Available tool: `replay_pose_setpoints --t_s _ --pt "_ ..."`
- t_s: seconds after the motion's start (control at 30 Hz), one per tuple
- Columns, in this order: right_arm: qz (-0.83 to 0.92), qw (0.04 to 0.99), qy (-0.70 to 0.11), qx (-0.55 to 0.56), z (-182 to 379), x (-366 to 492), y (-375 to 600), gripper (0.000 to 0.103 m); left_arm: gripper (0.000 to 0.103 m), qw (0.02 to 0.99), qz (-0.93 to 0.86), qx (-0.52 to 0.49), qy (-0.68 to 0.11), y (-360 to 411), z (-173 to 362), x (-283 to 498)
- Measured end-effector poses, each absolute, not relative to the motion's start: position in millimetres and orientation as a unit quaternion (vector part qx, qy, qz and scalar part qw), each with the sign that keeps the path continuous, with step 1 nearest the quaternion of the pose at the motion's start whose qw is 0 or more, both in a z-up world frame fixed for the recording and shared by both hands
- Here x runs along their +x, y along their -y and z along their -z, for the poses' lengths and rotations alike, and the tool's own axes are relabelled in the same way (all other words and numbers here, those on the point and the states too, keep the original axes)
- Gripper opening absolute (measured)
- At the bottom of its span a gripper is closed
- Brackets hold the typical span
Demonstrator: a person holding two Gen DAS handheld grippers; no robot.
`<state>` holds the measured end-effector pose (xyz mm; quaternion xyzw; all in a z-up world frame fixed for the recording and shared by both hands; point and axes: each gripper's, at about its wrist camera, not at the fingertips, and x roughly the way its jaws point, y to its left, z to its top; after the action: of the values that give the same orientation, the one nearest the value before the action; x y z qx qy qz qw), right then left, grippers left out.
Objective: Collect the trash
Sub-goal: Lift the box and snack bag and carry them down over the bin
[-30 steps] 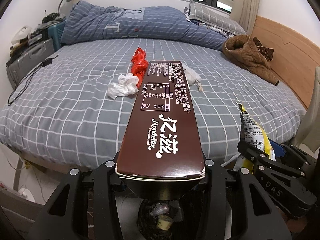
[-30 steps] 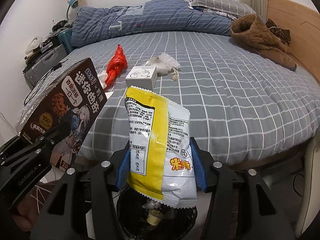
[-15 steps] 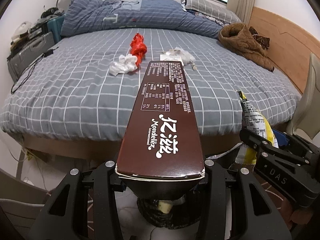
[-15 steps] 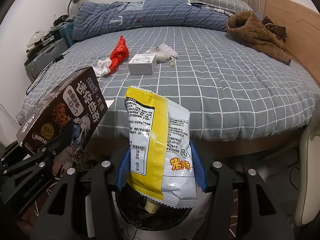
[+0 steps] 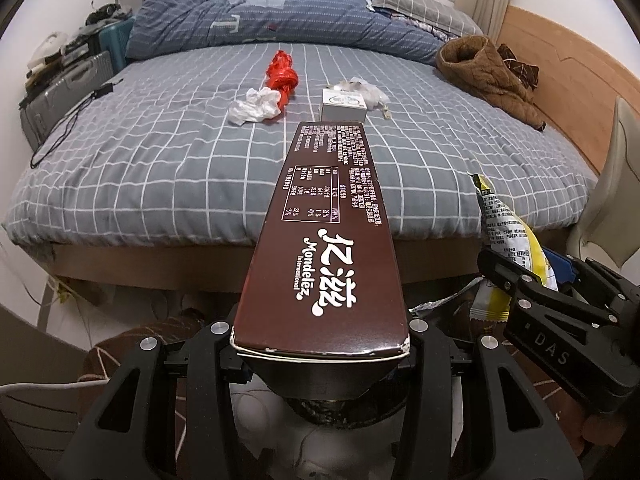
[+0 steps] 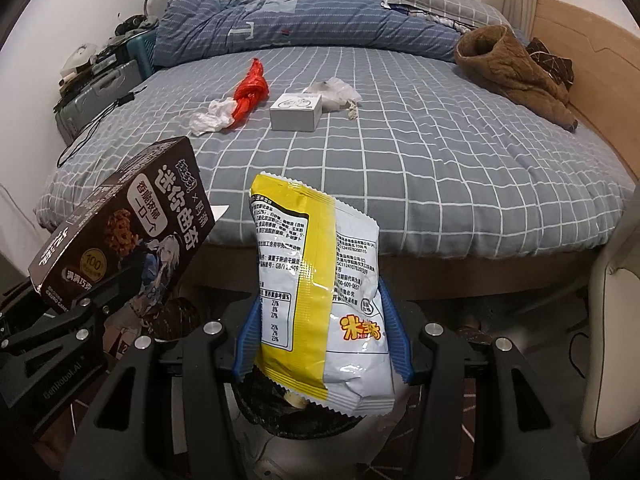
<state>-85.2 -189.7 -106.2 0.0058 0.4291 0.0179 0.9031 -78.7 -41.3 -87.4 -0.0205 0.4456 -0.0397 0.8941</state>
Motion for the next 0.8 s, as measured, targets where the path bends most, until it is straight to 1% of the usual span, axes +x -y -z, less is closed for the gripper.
replay_pose_setpoints --t_s 0.33,0.53,0.8 --pt "-0.018 0.895 -0.446 -0.012 119.4 -100.6 178.2 0.050 0.043 0.883 0.041 -0.034 -0.467 41.2 100.1 -91.3" --pt "-0.013 0.886 -0.463 -0.022 146.8 -97.3 175.6 0.050 0.043 0.875 0.046 -0.031 -0.481 46.6 125.0 -88.7" --pt "-0.005 0.864 -0.504 -0.010 193.8 -85.7 185.8 0.050 0.043 0.858 0.042 -0.029 -0.511 47.9 169.0 -75.4"
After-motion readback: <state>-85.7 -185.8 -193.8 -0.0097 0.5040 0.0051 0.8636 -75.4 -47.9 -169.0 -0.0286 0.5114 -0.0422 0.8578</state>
